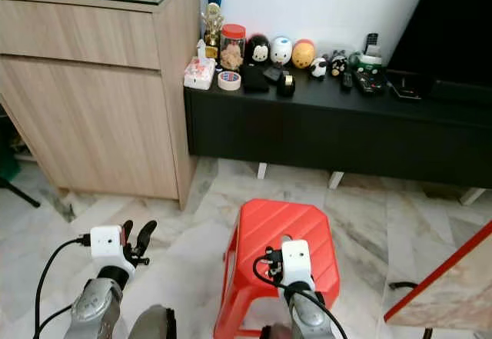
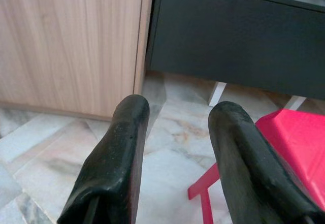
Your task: Hang keys on a hook
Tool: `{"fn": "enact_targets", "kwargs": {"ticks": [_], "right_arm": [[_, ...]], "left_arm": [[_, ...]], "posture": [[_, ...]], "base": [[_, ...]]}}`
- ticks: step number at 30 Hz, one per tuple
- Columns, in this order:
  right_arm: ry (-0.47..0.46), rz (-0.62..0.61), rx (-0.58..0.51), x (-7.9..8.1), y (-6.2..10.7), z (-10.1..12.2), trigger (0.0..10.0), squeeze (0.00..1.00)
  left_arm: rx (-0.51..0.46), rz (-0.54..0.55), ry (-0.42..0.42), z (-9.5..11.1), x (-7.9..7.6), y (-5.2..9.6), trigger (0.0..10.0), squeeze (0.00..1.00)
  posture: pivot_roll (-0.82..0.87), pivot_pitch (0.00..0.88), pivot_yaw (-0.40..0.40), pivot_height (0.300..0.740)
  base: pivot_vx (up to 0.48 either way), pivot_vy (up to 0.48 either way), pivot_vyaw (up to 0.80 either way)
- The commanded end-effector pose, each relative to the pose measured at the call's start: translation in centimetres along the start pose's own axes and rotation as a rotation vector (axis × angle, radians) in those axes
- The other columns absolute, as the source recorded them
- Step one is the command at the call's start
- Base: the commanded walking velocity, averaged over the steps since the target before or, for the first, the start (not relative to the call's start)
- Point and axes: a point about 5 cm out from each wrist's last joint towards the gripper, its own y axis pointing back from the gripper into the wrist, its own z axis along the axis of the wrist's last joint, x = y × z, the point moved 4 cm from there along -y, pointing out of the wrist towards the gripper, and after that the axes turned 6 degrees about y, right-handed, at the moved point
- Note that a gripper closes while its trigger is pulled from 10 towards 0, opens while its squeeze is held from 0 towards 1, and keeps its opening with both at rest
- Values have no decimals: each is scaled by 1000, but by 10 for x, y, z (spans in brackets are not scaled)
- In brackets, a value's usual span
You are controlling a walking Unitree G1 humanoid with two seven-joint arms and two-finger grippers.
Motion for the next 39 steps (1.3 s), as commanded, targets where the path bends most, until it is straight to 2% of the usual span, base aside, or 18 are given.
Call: {"fn": "enact_targets", "kwargs": {"ticks": [1,9,13,16,31,36,39], "right_arm": [[-8,-13,-12,-4,0,2,10000,0],[22,2,-16,-3,-1,3,10000,0],[32,2,-9,-2,-1,2,10000,0],[10,-2,1,-2,-1,0,10000,0],[11,-11,19,-3,1,-5,10000,0],[23,-6,14,-3,1,-5,10000,0],[-1,-11,9,-3,1,-4,10000,0]], "left_arm": [[-4,-16,0,2,-5,-1,10000,0],[-2,-16,-1,3,-7,-2,10000,0],[-7,-18,-1,5,-7,-3,10000,0],[-10,-16,-3,6,-6,-2,10000,0],[0,-18,1,5,-8,-1,10000,0],[3,-12,1,5,-6,-1,10000,0],[3,-11,1,5,-5,-2,10000,0]], "posture": [[67,8,-113,623],[63,3,-111,623],[66,0,-111,623],[69,1,-111,623],[67,11,-111,623],[67,13,-112,623],[70,13,-113,623]], "base": [[0,0,0],[0,0,0],[0,0,778],[0,0,0],[0,0,0],[250,0,320],[261,0,267]]}}
